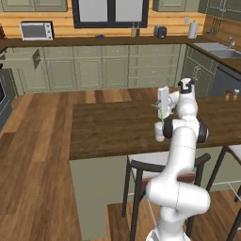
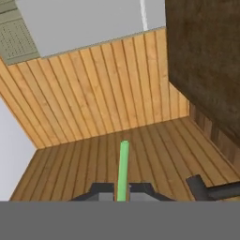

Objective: Take a straw from the drawer in front and place it inside the glass cup on the dining counter.

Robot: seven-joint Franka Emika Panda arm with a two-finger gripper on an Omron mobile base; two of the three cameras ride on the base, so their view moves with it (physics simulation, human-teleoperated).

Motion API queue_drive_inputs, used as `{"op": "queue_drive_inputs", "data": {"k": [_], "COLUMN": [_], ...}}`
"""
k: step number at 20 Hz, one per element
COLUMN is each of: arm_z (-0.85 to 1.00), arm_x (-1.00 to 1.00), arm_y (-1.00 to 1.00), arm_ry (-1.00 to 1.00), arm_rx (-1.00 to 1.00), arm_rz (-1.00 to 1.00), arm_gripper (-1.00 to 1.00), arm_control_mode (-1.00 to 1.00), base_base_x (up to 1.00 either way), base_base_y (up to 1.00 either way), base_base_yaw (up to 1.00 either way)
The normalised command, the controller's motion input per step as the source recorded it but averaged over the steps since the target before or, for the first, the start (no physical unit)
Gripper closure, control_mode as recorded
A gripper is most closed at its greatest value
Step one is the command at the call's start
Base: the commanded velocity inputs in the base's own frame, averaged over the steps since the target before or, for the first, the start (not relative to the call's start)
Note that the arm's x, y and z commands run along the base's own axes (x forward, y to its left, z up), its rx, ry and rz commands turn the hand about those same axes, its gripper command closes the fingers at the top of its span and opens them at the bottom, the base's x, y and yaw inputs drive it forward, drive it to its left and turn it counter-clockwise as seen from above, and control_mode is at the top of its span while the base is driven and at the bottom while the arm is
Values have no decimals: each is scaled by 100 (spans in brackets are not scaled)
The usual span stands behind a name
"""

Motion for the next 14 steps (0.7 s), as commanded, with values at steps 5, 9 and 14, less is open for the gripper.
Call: {"op": "queue_drive_inputs", "data": {"k": [5,9,14], "arm_z": [-13,-4,0], "arm_x": [3,15,13], "arm_y": [0,0,0], "arm_ry": [-11,-8,-5], "arm_rx": [0,1,2], "arm_rz": [0,-3,-10], "arm_gripper": [100,100,100], "arm_control_mode": [-100,-100,-100], "base_base_x": [0,0,0], "base_base_y": [0,0,0], "base_base_yaw": [0,0,0]}}
